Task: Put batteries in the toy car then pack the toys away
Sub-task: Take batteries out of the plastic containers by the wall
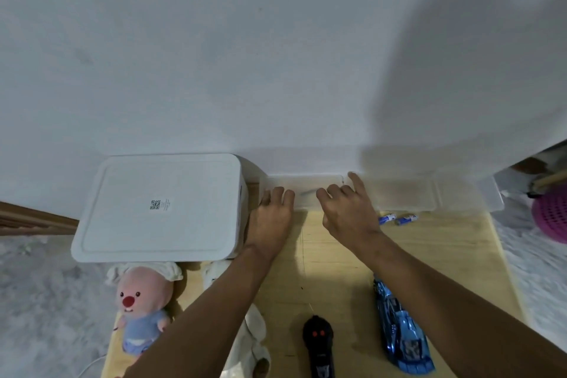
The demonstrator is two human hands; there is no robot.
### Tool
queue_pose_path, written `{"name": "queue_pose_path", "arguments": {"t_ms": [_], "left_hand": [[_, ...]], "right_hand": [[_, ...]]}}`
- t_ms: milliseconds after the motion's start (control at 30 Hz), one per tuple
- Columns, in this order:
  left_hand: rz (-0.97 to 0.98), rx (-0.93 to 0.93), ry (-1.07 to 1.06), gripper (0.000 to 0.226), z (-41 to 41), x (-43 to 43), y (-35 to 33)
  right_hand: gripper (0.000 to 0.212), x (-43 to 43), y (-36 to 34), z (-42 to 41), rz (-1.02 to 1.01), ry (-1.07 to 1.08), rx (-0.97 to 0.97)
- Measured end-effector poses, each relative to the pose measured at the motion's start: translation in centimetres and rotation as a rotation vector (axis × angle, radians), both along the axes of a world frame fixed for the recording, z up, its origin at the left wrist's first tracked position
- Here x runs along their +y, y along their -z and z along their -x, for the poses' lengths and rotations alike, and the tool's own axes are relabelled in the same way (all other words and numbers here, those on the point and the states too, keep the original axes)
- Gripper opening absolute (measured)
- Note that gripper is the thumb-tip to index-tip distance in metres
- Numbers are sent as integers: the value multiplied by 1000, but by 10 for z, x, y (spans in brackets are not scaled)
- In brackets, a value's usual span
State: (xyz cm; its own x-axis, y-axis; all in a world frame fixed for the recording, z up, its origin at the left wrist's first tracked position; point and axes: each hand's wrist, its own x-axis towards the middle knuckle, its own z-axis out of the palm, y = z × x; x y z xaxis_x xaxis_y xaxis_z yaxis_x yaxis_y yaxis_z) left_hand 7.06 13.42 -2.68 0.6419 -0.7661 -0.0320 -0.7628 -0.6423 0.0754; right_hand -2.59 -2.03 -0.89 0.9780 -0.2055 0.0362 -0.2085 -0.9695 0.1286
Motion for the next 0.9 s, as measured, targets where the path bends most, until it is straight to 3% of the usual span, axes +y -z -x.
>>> {"name": "queue_pose_path", "arguments": {"t_ms": [100,200,333,500,700,800,900], "left_hand": [[64,62,-55,30,1,-2,1],[106,32,-80,37,4,-4,0],[170,-68,-68,63,6,-4,1],[190,-158,-26,99,9,-4,3],[174,-175,-28,93,7,-1,8],[166,-177,-32,95,5,-1,9],[172,-187,-32,98,4,-1,12]], "right_hand": [[32,-6,-4,0,-51,20,-23],[32,-11,-9,1,-149,61,-48],[24,-21,-24,-2,-356,118,-118],[25,-30,-33,-12,-539,204,-347],[12,-29,-28,-17,-644,251,-493],[17,-14,-23,-3,-640,236,-561],[21,-3,-5,1,-626,149,-398]]}}
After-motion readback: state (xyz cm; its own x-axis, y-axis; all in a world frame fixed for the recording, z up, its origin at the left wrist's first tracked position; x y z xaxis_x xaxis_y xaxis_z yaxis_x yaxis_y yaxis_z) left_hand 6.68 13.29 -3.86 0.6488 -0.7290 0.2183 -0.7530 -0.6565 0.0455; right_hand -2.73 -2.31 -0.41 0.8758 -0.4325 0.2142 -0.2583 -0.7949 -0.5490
